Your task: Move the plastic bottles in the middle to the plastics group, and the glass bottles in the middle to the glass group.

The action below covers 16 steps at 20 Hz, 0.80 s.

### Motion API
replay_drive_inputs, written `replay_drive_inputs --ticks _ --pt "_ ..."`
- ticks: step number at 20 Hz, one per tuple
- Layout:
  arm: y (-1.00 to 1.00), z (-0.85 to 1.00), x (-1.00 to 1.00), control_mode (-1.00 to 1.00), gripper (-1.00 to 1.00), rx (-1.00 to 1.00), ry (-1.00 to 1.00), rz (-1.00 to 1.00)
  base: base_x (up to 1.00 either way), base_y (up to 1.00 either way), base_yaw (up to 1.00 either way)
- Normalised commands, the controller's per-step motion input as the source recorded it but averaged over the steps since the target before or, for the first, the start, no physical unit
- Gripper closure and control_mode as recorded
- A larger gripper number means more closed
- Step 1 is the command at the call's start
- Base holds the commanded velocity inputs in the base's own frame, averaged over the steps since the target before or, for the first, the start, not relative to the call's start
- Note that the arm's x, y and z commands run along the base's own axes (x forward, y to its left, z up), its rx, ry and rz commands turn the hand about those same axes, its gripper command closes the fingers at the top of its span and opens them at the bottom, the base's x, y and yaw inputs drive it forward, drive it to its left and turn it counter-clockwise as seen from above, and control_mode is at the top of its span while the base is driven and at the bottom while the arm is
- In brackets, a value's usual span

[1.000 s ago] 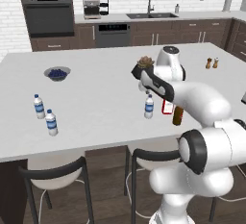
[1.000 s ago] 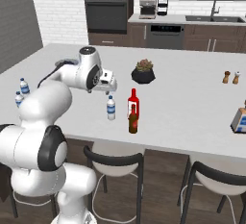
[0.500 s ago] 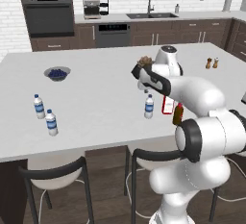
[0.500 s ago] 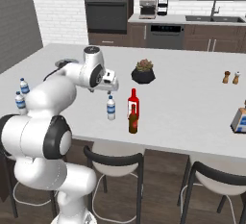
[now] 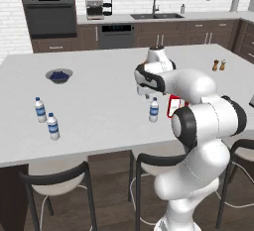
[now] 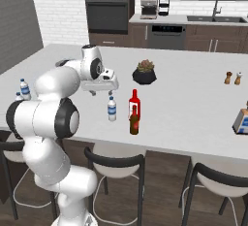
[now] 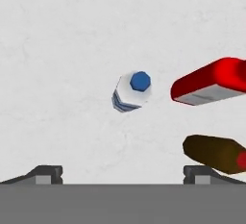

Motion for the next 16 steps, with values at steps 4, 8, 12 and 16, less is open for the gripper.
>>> replay_drive_inputs --ticks 4,8,12,16 --pt "-0.11 -0.3 0.36 -1.0 -1.0 -0.07 0.0 0.0 0.0 0.0 0.0" --pt "-0.06 -0.19 0.08 -1.0 -1.0 -0.06 -0.07 -0.03 0.0 0.0 0.0" --pt "0.09 -0.31 0.0 -1.0 -1.0 0.0 0.11 -0.02 0.0 0.0 0.0" --pt "0.02 -0.11 0.06 -1.0 -1.0 -0.01 -0.07 -0.08 0.0 0.0 0.0"
